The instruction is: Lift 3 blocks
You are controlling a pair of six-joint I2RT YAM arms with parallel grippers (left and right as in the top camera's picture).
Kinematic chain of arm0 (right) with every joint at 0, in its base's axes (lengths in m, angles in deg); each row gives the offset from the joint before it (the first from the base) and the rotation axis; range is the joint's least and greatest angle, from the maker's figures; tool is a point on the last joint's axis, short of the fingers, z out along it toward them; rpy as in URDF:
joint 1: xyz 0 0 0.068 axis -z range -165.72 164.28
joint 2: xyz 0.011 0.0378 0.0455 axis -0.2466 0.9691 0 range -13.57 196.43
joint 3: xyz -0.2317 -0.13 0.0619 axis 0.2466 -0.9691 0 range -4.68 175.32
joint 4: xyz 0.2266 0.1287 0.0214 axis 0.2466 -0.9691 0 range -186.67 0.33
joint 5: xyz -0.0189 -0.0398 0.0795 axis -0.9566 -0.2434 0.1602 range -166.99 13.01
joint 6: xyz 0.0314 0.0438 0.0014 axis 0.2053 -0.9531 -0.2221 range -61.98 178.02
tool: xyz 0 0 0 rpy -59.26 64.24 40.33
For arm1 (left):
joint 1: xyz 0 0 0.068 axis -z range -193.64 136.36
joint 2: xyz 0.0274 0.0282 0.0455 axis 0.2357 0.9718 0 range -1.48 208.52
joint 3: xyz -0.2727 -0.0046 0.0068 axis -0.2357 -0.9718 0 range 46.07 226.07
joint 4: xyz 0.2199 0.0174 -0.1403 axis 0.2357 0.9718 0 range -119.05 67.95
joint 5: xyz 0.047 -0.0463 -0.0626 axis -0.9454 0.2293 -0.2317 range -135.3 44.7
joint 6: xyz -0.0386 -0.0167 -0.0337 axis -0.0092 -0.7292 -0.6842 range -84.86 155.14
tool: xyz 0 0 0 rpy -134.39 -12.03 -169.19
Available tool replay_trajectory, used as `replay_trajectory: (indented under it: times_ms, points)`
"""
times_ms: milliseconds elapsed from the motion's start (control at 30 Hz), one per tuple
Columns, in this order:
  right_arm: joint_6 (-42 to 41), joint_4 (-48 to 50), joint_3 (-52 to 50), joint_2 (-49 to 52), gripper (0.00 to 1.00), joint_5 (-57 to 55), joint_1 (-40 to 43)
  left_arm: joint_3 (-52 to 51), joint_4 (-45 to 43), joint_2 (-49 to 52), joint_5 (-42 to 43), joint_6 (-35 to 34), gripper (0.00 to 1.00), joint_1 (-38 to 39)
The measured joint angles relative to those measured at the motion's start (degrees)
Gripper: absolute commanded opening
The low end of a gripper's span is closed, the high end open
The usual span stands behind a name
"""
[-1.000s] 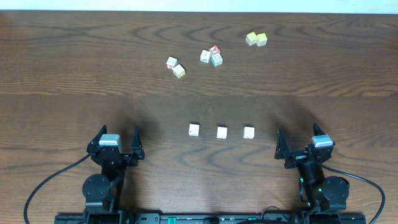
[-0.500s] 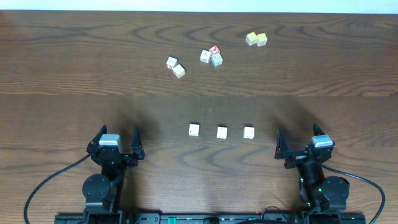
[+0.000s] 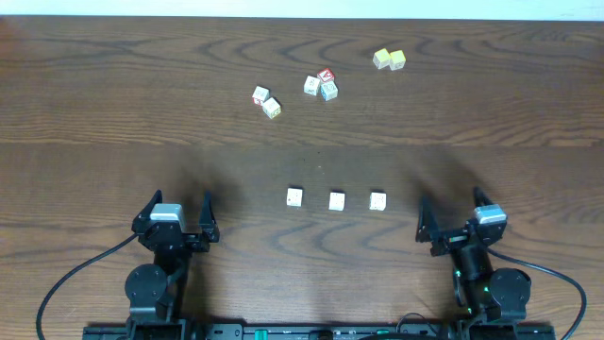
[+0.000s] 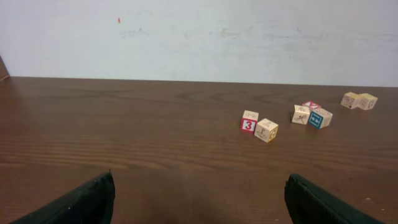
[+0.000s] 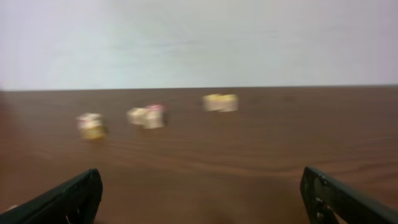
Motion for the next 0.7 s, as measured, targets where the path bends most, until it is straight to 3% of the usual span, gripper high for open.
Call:
replay_trajectory:
  times_ms: [200, 400, 567, 700]
  points:
    - [-19.9, 0.4, 0.0, 0.0, 0.99, 16.3, 0.0, 0.0, -0.3, 0.0, 1.9, -4.1, 0.87, 0.0]
    - [-38.5, 5.6, -0.1, 0.0, 0.99, 23.3, 0.0, 0.0, -1.4, 0.0, 10.5, -18.1, 0.87, 0.0]
    - [-43.2, 19.5, 0.0, 0.0, 0.99, 25.2, 0.0, -0.3, -7.1, 0.0, 18.4, -28.4, 0.87, 0.0]
    - [-42.6, 16.5, 3.1, 0.2, 0.99, 24.3, 0.0, 0.6, -9.4, 0.0, 23.8, -29.8, 0.87, 0.0]
